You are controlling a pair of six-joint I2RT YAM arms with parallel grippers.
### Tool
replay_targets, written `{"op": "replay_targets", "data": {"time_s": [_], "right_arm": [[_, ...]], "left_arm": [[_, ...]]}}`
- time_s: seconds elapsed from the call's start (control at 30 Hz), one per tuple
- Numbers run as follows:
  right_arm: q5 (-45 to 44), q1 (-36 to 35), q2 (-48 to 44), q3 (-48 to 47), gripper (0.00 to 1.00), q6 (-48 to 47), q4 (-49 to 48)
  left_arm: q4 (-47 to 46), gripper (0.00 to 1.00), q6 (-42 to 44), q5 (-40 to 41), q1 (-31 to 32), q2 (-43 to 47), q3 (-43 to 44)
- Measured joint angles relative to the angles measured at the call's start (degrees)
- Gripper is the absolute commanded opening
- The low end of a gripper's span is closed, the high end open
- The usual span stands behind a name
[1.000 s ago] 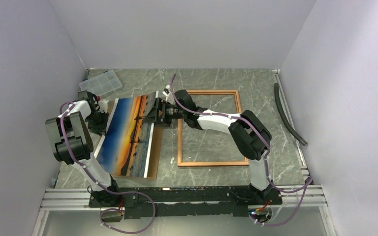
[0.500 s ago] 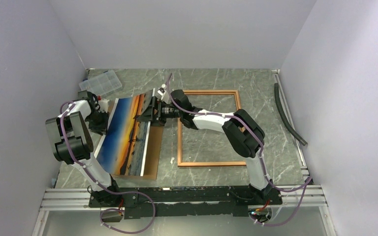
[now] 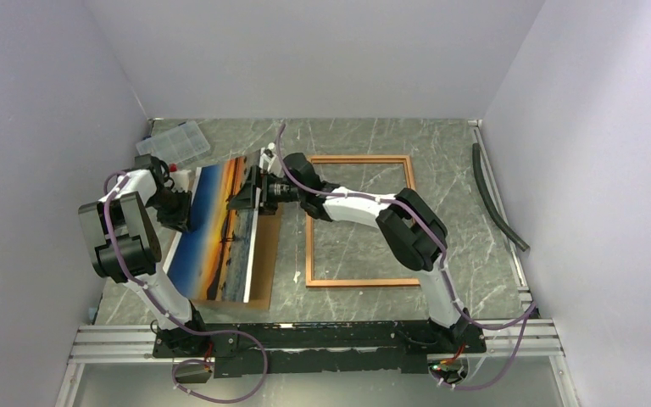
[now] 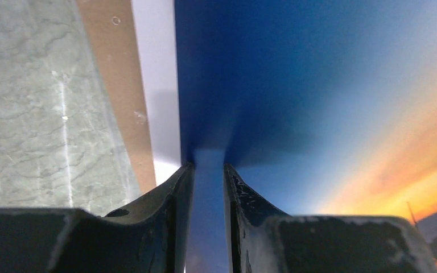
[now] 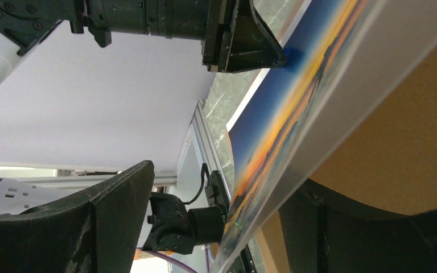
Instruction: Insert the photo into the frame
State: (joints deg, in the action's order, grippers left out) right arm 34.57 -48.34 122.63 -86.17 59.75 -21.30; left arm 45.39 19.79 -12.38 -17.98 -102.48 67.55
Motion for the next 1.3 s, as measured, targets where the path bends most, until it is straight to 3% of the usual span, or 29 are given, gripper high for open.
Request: {"op": "replay_targets", "data": {"time_s": [0.37, 0.57, 0.97, 1.2, 1.3], "right_arm": [[0.55, 1.62, -5.20, 12.57, 0.75, 4.42, -5.27], [1.09, 2.78, -5.60, 13.94, 0.74, 7.96, -10.51], [2.03, 3.63, -5.57, 14.82, 0.68, 13.35, -16.65], [2.01, 3.69, -3.32, 14.64, 0.54, 14.36, -16.70], [1.90, 3.67, -1.73, 13.77, 0.39, 14.16, -15.28]], "left_arm": [[0.76, 0.29, -0.90, 2.19, 0.07, 0.00, 0.09], [-1.66, 0.29, -1.60, 8.17, -1.05, -0.37, 0.55], [-2.82, 0.30, -0.28, 10.43, -5.38, -1.73, 2.62], [-4.28, 0.27, 1.09, 10.56, -5.57, -4.26, 2.43], [-4.22, 0.25, 1.55, 10.29, -5.57, -4.37, 2.43]]}}
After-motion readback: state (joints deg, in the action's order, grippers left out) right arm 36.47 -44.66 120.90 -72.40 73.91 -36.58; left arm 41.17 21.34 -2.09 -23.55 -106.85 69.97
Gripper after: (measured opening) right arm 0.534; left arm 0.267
